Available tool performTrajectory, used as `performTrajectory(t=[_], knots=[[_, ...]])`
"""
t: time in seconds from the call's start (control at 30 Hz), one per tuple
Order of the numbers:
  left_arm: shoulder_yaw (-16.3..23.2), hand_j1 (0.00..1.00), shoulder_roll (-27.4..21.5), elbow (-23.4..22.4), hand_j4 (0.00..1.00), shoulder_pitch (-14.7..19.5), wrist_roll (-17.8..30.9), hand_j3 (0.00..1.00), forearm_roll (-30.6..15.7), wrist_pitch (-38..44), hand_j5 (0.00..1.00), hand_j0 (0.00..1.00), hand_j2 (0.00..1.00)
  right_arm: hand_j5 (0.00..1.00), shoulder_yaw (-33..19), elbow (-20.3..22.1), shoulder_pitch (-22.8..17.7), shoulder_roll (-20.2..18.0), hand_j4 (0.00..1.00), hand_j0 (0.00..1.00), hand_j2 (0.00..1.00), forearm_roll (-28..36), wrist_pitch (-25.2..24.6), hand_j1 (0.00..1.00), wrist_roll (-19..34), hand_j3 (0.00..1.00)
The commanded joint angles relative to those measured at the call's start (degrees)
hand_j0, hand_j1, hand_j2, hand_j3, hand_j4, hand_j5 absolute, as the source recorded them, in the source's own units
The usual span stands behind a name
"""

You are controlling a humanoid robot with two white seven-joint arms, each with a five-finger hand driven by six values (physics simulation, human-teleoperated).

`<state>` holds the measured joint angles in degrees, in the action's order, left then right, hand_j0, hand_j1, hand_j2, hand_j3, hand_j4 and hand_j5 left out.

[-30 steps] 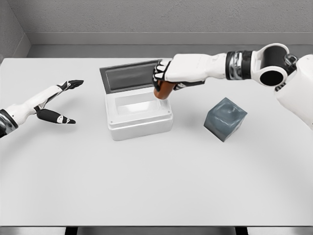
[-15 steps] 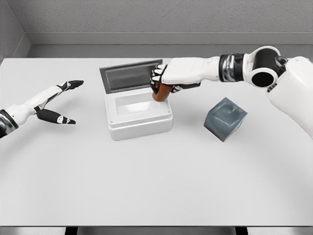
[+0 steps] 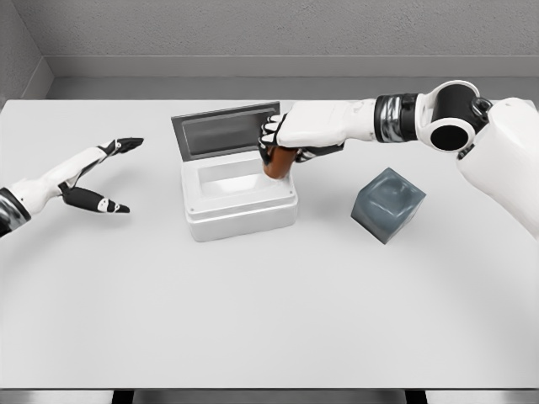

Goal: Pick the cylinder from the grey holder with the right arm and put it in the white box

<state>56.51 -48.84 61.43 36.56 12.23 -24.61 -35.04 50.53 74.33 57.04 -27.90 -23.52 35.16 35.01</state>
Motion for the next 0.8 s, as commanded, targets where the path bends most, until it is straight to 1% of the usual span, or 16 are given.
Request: performTrajectory(t=[0.0, 0.07, 0.17, 0.23, 0.27, 0.3, 0.33, 0.4, 0.43, 0.47, 0.53, 0.57, 0.6, 0.63, 0.7, 0.77], knots=[[-0.09, 1.0, -0.03, 0.01, 1.0, 0.0, -0.01, 1.0, -0.35, 0.04, 1.0, 1.0, 1.0, 1.0, -0.17, 0.11, 0.0, 0.13, 1.0, 1.0, 1.0, -1.35, -0.16, 1.0, -0.01, 1.0], [-0.09, 1.0, -0.12, 0.01, 1.0, 0.0, -0.01, 1.0, -0.35, 0.04, 1.0, 1.0, 1.0, 1.0, -0.34, 0.64, 0.09, 0.22, 1.0, 1.0, 1.0, -1.35, -0.16, 1.0, -0.01, 1.0], [-0.09, 1.0, -0.12, 0.01, 1.0, 0.0, -0.01, 1.0, -0.35, 0.04, 1.0, 1.0, 1.0, 1.0, -1.74, 4.33, 0.7, 0.04, 1.0, 1.0, 1.0, -1.09, -0.16, 1.0, -0.01, 1.0], [-0.09, 1.0, -0.12, -0.08, 1.0, 0.0, -0.01, 1.0, -0.35, 0.04, 1.0, 1.0, 1.0, 1.0, -7.37, 6.88, 0.09, -1.98, 1.0, 1.0, 1.0, -0.82, -0.16, 1.0, -0.01, 1.0], [-0.09, 1.0, -0.12, -0.08, 1.0, 0.0, -0.01, 1.0, -0.35, 0.04, 1.0, 1.0, 1.0, 1.0, -9.13, 8.19, -0.17, -3.03, 1.0, 1.0, 1.0, -0.74, -0.16, 1.0, -0.01, 1.0], [-0.09, 1.0, -0.12, -0.08, 1.0, 0.0, -0.01, 1.0, -0.35, 0.04, 1.0, 1.0, 1.0, 1.0, -11.5, 10.57, -0.61, -5.76, 1.0, 1.0, 1.0, -0.39, -0.16, 1.0, -0.01, 1.0], [-0.09, 1.0, -0.12, -0.08, 1.0, 0.0, -0.01, 1.0, -0.35, 0.04, 1.0, 1.0, 1.0, 1.0, -13.95, 11.27, -1.4, -7.16, 1.0, 1.0, 1.0, 0.58, -0.16, 1.0, -0.01, 1.0], [-0.09, 1.0, -0.12, -0.08, 1.0, 0.0, -0.01, 1.0, -0.35, 0.04, 1.0, 1.0, 1.0, 1.0, -22.13, 11.19, -4.48, -13.14, 1.0, 1.0, 1.0, 4.36, -0.16, 1.0, -0.01, 1.0], [-0.09, 1.0, -0.12, -0.08, 1.0, 0.0, -0.01, 1.0, -0.35, 0.04, 1.0, 1.0, 1.0, 1.0, -24.77, 11.01, -6.41, -15.6, 1.0, 1.0, 1.0, 4.54, -0.16, 1.0, -0.01, 1.0], [-0.09, 1.0, -0.12, -0.17, 1.0, 0.0, -0.01, 1.0, -0.35, 0.04, 1.0, 1.0, 1.0, 1.0, -26.0, 10.75, -8.61, -17.71, 1.0, 1.0, 1.0, 4.54, -0.16, 1.0, -0.01, 1.0], [-0.09, 1.0, -0.12, -0.17, 1.0, 0.09, -0.01, 1.0, -0.35, 0.04, 1.0, 1.0, 1.0, 1.0, -26.71, 9.78, -13.0, -21.05, 1.0, 1.0, 1.0, 4.54, -0.16, 1.0, -0.01, 1.0], [-0.09, 1.0, -0.12, -0.17, 1.0, 0.09, -0.01, 1.0, -0.35, 0.04, 1.0, 1.0, 1.0, 1.0, -26.71, 8.38, -14.68, -21.4, 1.0, 1.0, 1.0, 4.54, -0.16, 1.0, -0.01, 1.0], [-0.09, 1.0, -0.03, -0.26, 1.0, 0.18, -0.01, 1.0, -0.35, 0.04, 1.0, 1.0, 1.0, 1.0, -26.62, 8.11, -15.99, -21.41, 1.0, 1.0, 1.0, 4.45, -0.16, 1.0, -0.01, 1.0], [-0.09, 1.0, -0.03, -0.26, 1.0, 0.26, -0.01, 1.0, -0.26, 0.04, 1.0, 1.0, 1.0, 1.0, -26.44, 8.2, -16.7, -21.41, 1.0, 1.0, 1.0, 4.45, -0.16, 1.0, -0.01, 1.0], [-0.18, 1.0, 0.06, -0.34, 1.0, 0.53, 0.07, 1.0, -0.26, 0.04, 1.0, 1.0, 1.0, 1.0, -24.69, 8.37, -16.7, -21.23, 1.0, 1.0, 1.0, 4.36, -0.16, 1.0, -0.01, 1.0], [-0.18, 1.0, 0.32, -0.87, 1.0, 1.49, 0.07, 1.0, -0.26, 0.04, 1.0, 1.0, 1.0, 1.0, -24.42, 8.55, -16.7, -21.14, 1.0, 1.0, 1.0, 4.36, -0.16, 1.0, -0.01, 1.0]])
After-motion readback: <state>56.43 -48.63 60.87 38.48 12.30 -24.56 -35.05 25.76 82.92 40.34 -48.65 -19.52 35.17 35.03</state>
